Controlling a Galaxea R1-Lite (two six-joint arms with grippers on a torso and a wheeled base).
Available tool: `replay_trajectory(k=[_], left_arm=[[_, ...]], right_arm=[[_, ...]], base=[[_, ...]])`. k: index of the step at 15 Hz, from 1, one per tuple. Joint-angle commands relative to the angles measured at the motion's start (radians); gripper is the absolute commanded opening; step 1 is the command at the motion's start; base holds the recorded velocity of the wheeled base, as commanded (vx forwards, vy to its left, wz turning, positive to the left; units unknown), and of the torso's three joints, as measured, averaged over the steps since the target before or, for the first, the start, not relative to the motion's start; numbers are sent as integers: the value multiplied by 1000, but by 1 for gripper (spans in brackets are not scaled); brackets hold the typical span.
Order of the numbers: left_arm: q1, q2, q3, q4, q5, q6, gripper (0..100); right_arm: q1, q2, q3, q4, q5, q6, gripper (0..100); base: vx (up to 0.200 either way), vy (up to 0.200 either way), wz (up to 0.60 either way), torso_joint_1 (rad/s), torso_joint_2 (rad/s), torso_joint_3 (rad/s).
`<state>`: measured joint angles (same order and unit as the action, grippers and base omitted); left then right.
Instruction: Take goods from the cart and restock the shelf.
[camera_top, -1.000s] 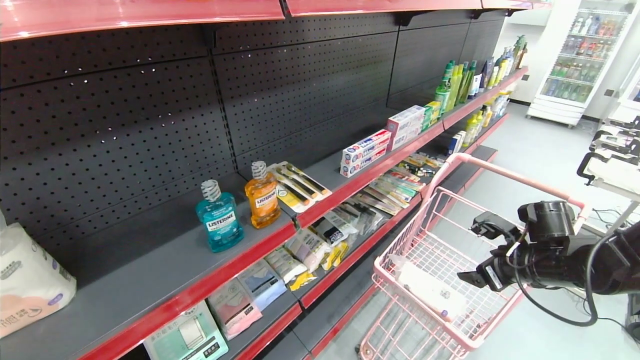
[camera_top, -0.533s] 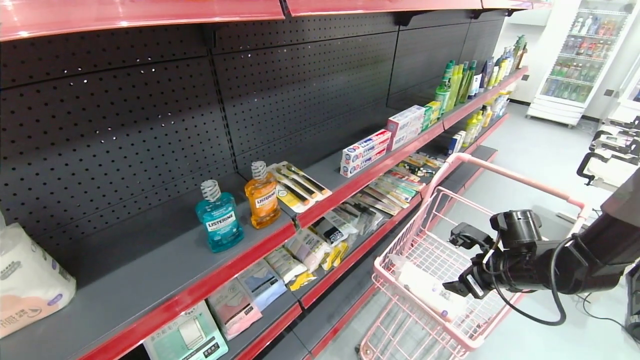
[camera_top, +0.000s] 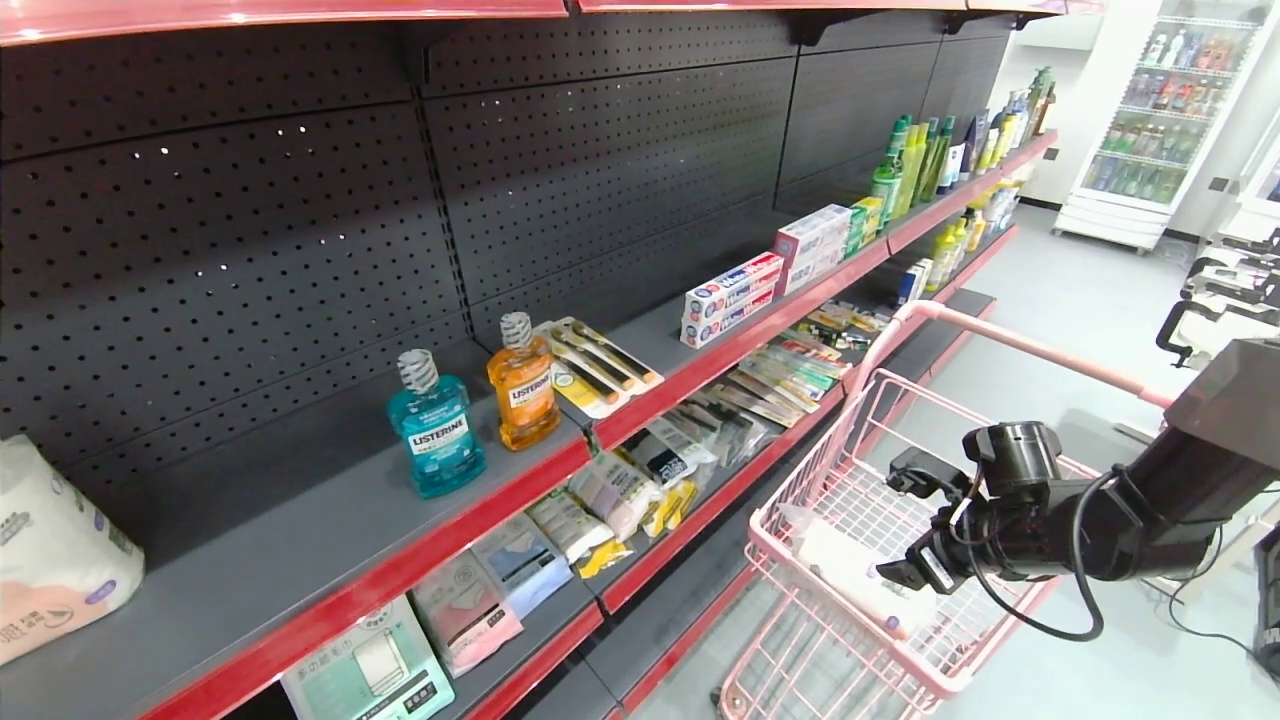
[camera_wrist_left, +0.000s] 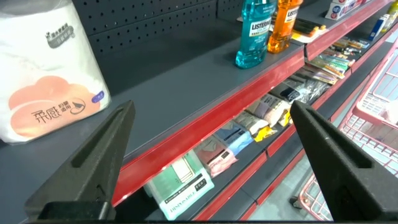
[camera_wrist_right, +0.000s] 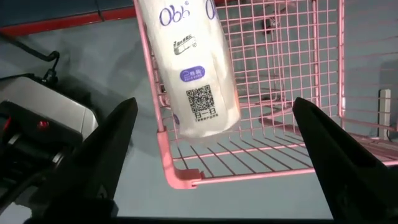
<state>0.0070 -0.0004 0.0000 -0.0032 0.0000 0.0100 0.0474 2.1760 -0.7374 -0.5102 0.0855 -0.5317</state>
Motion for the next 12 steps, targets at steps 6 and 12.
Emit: replay_trajectory(k=[6, 12], left_arm=[[-1, 0, 0, -1, 0, -1, 100], [1, 0, 0, 0, 0, -1, 100]], right_arm=[[-6, 16, -28, -1, 0, -33, 100], [0, 19, -57, -1, 3, -37, 100]], base=[[0, 0, 0, -130, 280, 150], [0, 0, 0, -152, 330, 177]])
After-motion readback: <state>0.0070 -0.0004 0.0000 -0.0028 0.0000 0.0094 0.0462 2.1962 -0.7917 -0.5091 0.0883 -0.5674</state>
